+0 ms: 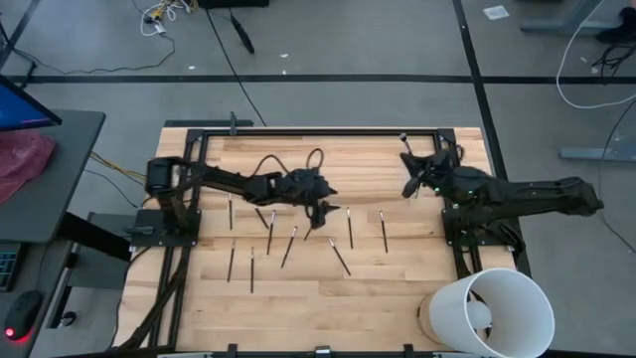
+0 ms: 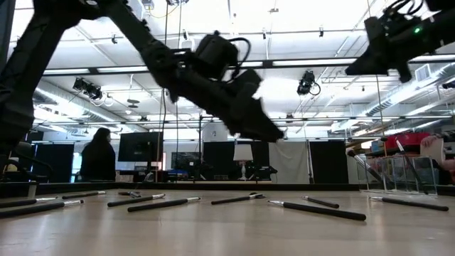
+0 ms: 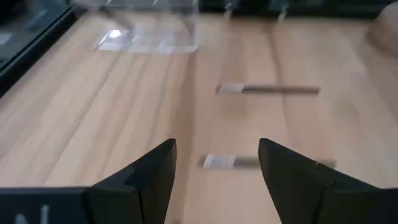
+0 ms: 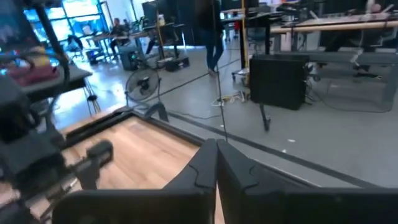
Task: Put items in baskets/containers
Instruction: Put the eye groomer brush into the transparent organizer
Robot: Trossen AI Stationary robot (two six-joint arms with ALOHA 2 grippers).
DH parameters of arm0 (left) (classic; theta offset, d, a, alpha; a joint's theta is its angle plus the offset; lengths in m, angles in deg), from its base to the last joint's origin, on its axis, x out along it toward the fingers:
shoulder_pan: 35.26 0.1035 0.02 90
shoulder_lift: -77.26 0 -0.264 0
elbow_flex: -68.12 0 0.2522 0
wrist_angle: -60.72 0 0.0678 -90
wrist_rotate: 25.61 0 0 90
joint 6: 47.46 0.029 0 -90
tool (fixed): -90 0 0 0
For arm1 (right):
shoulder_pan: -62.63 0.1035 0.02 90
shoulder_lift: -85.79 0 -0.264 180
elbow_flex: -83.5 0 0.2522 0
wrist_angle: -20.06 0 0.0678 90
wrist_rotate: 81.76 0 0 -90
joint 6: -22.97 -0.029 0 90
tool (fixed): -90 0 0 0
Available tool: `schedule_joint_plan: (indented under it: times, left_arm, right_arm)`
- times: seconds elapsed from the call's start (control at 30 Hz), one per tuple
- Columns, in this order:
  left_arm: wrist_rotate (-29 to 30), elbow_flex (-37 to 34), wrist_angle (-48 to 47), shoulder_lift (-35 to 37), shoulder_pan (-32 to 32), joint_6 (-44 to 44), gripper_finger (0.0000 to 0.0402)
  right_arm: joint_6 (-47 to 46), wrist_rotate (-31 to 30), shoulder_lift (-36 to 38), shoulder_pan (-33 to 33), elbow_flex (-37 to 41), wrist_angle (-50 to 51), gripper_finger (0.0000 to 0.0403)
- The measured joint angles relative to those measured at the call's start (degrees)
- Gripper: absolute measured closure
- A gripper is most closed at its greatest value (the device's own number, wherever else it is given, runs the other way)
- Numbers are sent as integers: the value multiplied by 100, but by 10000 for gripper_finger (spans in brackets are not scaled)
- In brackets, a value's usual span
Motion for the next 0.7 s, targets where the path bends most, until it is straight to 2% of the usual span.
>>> schedule_joint_plan:
  times: [0.2, 0.27, 0.4, 0.5, 0.7]
  left_arm:
    - [779, -1496, 587, 1031, 2, -368, 170]
    - [830, -2028, 1083, 1323, 2, -609, 170]
    - [836, -2943, 2017, 1610, -31, -1065, 170]
    - [845, -3372, 2593, 1594, -165, -1227, 170]
    - [1196, -3474, 2732, 1293, -737, -1338, 170]
  right_arm:
    - [130, 150, -1137, -2, 372, -1302, 392]
    - [194, 516, -1570, -6, 397, -1758, 392]
    - [66, 1698, -2492, -4, 405, -2858, 392]
    - [-165, 2189, -3271, 0, 405, -3718, 392]
    - [-545, 2057, -4772, 0, 403, -4470, 381]
